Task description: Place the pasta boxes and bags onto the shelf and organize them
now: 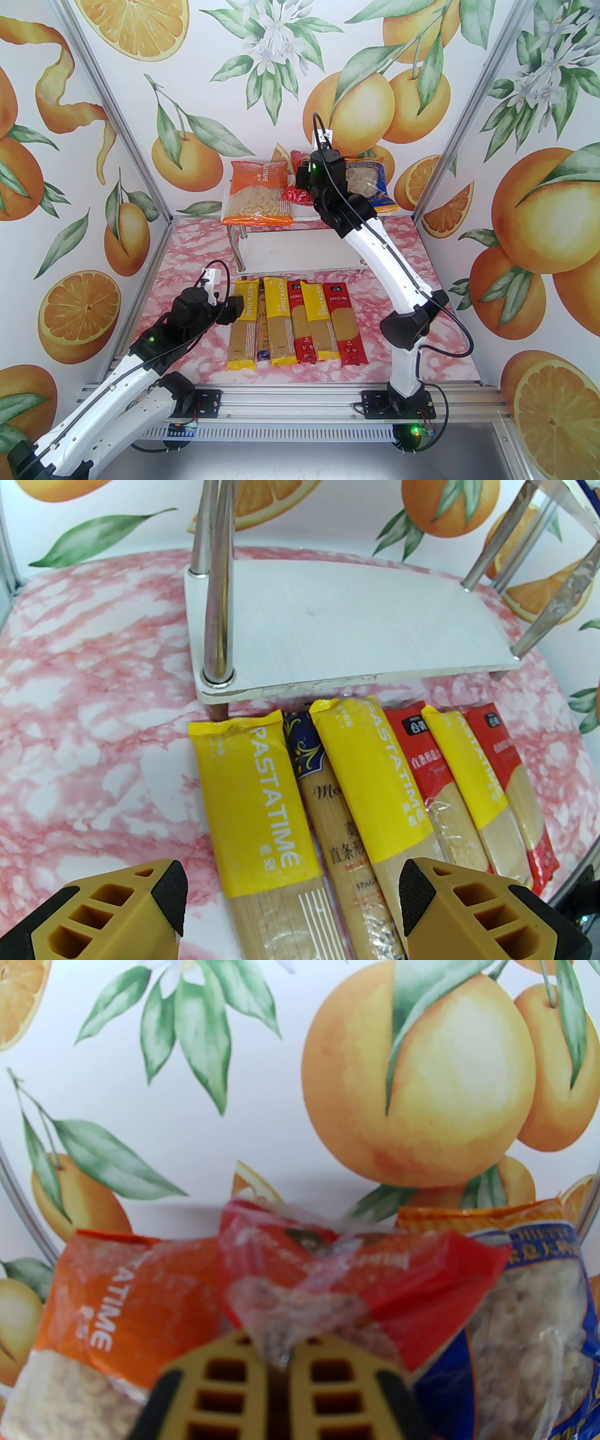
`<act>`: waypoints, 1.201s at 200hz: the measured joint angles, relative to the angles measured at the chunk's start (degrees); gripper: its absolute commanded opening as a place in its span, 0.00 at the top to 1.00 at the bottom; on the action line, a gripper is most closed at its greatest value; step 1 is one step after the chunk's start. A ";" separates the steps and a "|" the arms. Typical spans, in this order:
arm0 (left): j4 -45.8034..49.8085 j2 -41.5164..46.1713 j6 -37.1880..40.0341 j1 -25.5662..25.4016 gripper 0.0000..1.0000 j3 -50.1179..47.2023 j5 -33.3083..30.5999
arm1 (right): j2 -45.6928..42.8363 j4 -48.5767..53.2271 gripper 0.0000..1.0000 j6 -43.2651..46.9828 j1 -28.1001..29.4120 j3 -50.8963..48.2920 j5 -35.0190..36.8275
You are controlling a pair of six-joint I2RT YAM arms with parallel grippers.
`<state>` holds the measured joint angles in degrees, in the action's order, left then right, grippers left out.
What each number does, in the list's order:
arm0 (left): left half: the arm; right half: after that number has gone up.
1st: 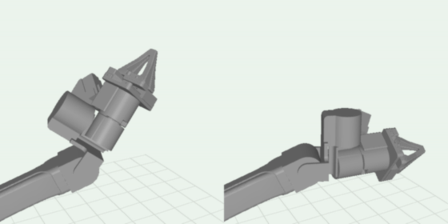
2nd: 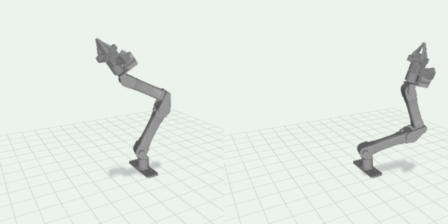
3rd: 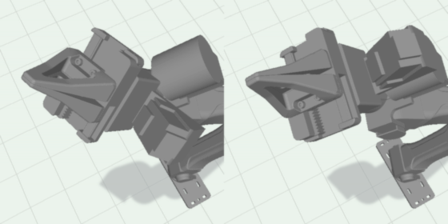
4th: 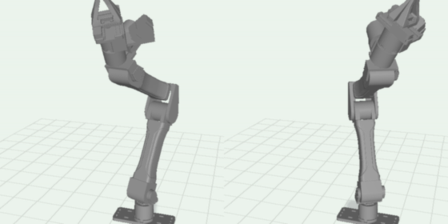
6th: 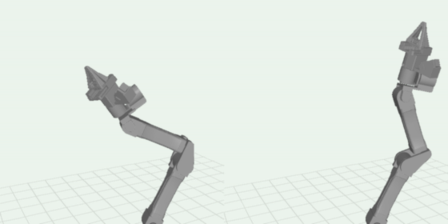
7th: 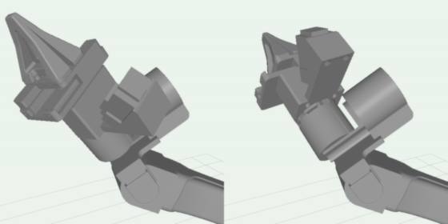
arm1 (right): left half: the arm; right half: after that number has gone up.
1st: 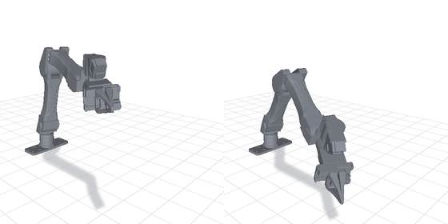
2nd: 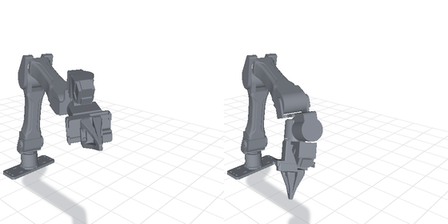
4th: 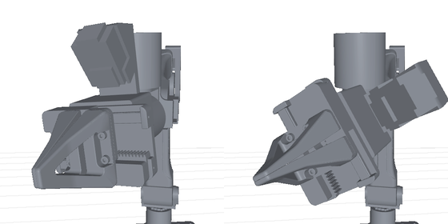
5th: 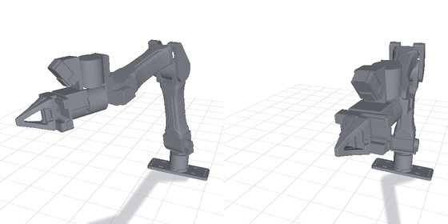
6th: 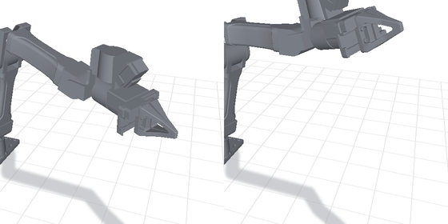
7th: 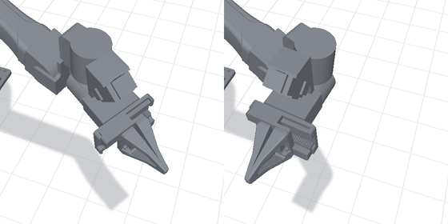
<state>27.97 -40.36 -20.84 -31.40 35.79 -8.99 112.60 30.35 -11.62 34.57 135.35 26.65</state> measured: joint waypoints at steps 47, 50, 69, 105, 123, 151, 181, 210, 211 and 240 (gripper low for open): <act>0.24 0.24 0.00 0.24 0.21 0.00 0.07 | 0.00 1.88 1.00 -1.95 -1.73 -0.72 -4.11; 0.22 0.26 0.00 0.26 0.21 0.00 0.07 | 0.00 2.12 1.00 -2.03 -1.86 -0.74 -4.50; 0.37 0.26 0.04 0.35 0.21 0.00 0.07 | 0.00 2.91 1.00 -2.49 -2.67 -1.38 -6.84; 0.39 0.24 0.07 0.63 0.21 0.00 0.20 | 0.00 4.07 0.95 -2.45 -3.32 -3.41 -10.51; 0.39 0.17 0.17 0.63 0.21 0.00 0.28 | -0.11 4.37 0.80 -2.27 -3.48 -3.69 -11.41; 0.37 0.09 0.22 0.66 0.20 0.00 0.48 | -0.48 5.51 0.42 -2.21 -3.87 -4.70 -13.00; 0.39 -0.09 0.20 0.66 0.20 0.00 0.48 | -2.16 5.44 0.27 -1.51 -3.89 -7.45 -13.79; 0.39 -0.28 0.20 0.66 0.20 0.00 0.48 | -4.48 5.07 0.19 -1.42 -4.02 -10.34 -13.92; 0.37 -0.28 0.22 0.66 0.20 0.00 0.48 | -4.61 5.05 0.19 -1.46 -4.02 -10.43 -13.97; 0.46 -0.13 0.20 0.70 0.19 0.00 0.44 | -7.45 2.91 0.20 -2.14 -4.85 -12.94 -14.75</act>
<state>28.42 -40.49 -20.64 -30.70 35.79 -8.56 105.14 33.26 -13.76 29.71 122.41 11.90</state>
